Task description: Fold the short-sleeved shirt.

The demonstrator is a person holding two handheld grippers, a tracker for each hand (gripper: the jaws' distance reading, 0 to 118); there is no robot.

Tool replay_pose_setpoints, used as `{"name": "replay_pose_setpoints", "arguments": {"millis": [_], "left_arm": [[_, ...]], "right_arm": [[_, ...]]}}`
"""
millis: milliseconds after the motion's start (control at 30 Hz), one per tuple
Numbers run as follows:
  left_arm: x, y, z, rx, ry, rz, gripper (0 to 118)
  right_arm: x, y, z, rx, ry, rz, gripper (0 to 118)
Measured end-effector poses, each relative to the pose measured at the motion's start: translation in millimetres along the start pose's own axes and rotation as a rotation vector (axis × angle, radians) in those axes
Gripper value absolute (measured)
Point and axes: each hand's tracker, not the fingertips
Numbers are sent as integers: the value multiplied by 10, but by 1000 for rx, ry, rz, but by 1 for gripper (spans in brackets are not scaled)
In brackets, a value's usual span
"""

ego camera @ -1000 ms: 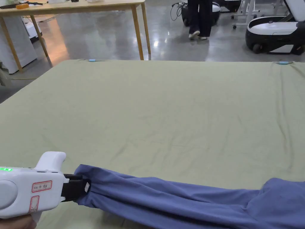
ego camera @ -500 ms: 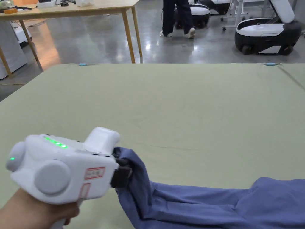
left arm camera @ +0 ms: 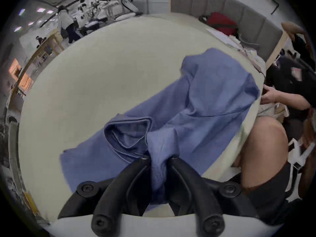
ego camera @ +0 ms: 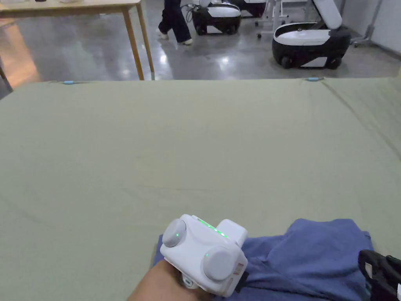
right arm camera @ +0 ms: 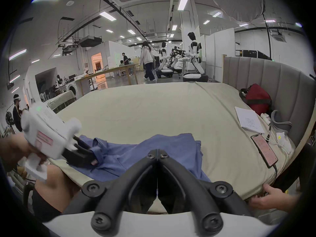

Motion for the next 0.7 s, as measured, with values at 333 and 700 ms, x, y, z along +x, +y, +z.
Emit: {"name": "replay_pose_setpoints", "arguments": {"millis": [333, 700], "left_arm": [[-670, -529, 1135, 308, -172, 257, 106], [-1107, -868, 967, 243, -22, 346, 0]], "right_arm": [[2, -6, -17, -4, 11, -1, 1], [-18, -17, -38, -13, 16, 9, 1]]}}
